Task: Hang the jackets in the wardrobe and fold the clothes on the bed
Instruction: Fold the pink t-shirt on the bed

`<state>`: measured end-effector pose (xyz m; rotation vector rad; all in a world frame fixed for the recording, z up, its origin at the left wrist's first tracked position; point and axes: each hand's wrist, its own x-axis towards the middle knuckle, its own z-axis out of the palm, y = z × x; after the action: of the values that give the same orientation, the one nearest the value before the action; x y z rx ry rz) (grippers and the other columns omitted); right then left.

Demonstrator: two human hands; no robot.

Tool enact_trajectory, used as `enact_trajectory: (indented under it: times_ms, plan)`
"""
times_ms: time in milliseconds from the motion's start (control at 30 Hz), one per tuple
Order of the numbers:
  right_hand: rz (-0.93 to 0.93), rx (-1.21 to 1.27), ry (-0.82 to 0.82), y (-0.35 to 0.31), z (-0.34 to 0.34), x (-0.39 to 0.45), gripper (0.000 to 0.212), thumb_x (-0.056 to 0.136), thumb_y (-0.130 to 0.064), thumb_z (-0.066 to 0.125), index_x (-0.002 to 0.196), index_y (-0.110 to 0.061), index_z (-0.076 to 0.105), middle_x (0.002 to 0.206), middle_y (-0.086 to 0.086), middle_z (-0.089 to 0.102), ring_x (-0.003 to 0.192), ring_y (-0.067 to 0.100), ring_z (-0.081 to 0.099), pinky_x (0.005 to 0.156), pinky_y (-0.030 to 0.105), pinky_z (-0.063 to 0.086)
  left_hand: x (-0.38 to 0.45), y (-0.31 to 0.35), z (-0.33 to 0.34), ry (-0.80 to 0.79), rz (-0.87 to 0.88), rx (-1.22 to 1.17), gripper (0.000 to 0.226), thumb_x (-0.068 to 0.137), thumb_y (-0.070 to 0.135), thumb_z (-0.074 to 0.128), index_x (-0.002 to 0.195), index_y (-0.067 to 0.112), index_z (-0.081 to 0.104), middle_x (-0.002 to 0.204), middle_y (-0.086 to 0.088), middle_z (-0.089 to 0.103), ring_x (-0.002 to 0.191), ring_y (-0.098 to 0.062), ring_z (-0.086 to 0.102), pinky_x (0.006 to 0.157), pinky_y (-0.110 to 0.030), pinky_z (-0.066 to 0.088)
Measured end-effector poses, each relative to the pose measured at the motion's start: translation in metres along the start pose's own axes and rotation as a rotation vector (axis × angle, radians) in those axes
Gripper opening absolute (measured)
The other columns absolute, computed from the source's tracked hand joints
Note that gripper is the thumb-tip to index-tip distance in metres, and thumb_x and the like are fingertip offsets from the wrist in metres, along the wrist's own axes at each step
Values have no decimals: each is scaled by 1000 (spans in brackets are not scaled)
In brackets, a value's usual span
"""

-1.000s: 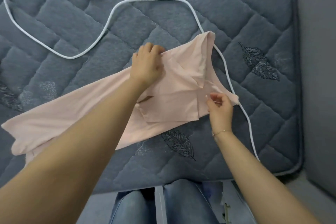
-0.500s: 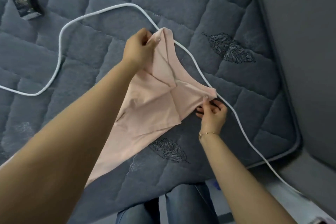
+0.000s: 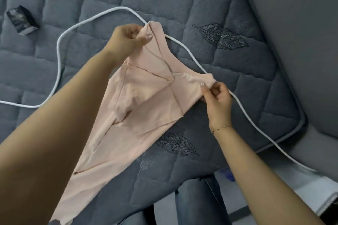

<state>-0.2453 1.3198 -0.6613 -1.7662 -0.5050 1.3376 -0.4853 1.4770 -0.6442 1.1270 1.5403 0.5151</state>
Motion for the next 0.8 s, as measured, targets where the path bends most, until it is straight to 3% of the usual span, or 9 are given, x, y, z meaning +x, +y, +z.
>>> enact_trajectory:
  times_ms: [100, 233, 300, 367, 433, 500, 600, 700, 800]
  plan:
    - [-134, -26, -61, -7, 5, -40, 13, 88, -12, 70, 88, -16, 58, 87, -6, 71, 85, 7, 66, 79, 33, 58, -36, 1, -28, -65, 140, 13, 12, 89, 10, 71, 95, 15, 62, 87, -9, 61, 81, -15, 56, 79, -29, 48]
    - [-370, -268, -178, -6, 24, -120, 12, 86, -17, 70, 90, -20, 59, 85, -18, 65, 79, -1, 61, 74, 16, 50, -107, -14, -84, -33, 283, 186, 17, 84, 9, 74, 87, 21, 62, 79, 13, 65, 74, 0, 58, 77, -20, 48]
    - [-518, -409, -262, 1, 39, -166, 12, 85, -23, 68, 93, -18, 60, 89, -17, 65, 82, 1, 62, 74, 13, 48, -153, -30, -119, -17, 350, 285, 23, 83, 8, 73, 87, 28, 63, 78, 19, 65, 72, 4, 56, 76, -18, 47]
    - [-649, -516, -358, 16, 59, -209, 14, 84, -22, 67, 91, -11, 62, 90, -7, 65, 83, 5, 61, 75, 17, 49, -198, -54, -153, -19, 394, 360, 19, 81, 11, 71, 92, 26, 67, 83, 23, 68, 78, 6, 59, 80, -15, 46]
    - [-745, -617, -454, 39, 85, -252, 11, 82, -15, 67, 85, -6, 61, 87, -1, 62, 79, 14, 59, 70, 28, 50, -240, -91, -188, -2, 405, 423, 19, 79, 5, 70, 93, 18, 72, 89, 15, 71, 85, 0, 63, 82, -13, 45]
    - [-806, -687, -550, 68, 110, -288, 9, 78, -10, 67, 81, -5, 61, 82, 1, 60, 75, 18, 57, 65, 34, 49, -276, -134, -214, 25, 397, 490, 22, 76, -6, 72, 93, 9, 74, 93, -2, 72, 88, -18, 66, 85, -26, 48]
    - [-862, -788, -735, 126, 157, -340, 9, 74, -7, 68, 78, -4, 61, 77, 4, 59, 69, 21, 57, 57, 37, 48, -328, -214, -253, 44, 420, 601, 13, 79, 2, 71, 91, 6, 75, 96, -6, 72, 89, -29, 66, 82, -40, 50]
    - [-831, -892, -901, 185, 196, -375, 6, 77, -11, 64, 77, -6, 61, 74, 2, 56, 67, 19, 54, 54, 36, 46, -371, -291, -282, 116, 359, 641, 12, 80, 6, 65, 88, 3, 73, 99, -10, 71, 91, -33, 64, 84, -40, 48]
    - [-797, -991, -1012, 227, 223, -395, 11, 76, -7, 66, 72, -7, 56, 71, 2, 53, 65, 18, 47, 53, 34, 43, -398, -354, -296, 200, 275, 683, 21, 70, -10, 61, 84, 1, 72, 99, -14, 69, 89, -36, 63, 82, -33, 41]
